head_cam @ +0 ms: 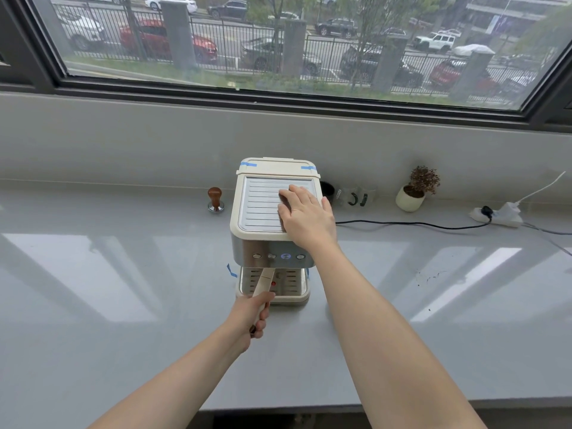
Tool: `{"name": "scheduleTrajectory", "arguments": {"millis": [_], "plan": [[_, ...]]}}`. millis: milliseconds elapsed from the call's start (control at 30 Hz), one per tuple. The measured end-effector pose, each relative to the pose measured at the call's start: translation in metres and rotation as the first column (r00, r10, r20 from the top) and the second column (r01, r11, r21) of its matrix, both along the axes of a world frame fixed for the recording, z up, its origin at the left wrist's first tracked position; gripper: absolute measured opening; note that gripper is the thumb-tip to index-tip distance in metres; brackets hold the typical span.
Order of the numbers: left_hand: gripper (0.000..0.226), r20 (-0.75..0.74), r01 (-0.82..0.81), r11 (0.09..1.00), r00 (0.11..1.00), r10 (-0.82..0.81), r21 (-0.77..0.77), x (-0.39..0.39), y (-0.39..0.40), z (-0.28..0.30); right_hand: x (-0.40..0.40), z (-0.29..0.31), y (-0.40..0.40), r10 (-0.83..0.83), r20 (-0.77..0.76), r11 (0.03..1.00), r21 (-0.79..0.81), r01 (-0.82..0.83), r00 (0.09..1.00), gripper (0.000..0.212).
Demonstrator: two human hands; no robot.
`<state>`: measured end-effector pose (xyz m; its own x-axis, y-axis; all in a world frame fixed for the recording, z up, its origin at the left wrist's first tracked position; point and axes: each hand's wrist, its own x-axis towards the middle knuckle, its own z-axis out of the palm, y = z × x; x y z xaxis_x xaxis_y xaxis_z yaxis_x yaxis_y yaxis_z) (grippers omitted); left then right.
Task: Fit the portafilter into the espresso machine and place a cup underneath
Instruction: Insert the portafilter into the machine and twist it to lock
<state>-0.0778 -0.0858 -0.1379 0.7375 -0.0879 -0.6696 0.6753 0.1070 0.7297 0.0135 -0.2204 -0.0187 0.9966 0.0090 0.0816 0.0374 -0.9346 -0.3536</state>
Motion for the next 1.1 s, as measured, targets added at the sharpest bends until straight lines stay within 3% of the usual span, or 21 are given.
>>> {"name": "scheduleTrajectory", "arguments": {"millis": [400,933,1100], "plan": [[0.023,-0.059,-0.096,0.995,0.994,0.095,-0.02,-0.003,-0.012,-0.003,0.0,-0.001,0.001,-0.044,-0.014,0.999,-0.025,0.044,0.999,0.043],[0.02,-0.033,-0.145,0.989,0.989,0.145,0.007,-0.007,-0.02,-0.003,0.001,-0.003,0.003,-0.056,-0.002,0.998,-0.017,0.056,0.998,0.043],[0.019,-0.007,-0.076,0.997,0.997,0.076,0.016,-0.006,-0.016,-0.001,0.001,-0.003,0.002,-0.054,0.0,0.999,-0.004,0.054,0.999,0.043]]}}
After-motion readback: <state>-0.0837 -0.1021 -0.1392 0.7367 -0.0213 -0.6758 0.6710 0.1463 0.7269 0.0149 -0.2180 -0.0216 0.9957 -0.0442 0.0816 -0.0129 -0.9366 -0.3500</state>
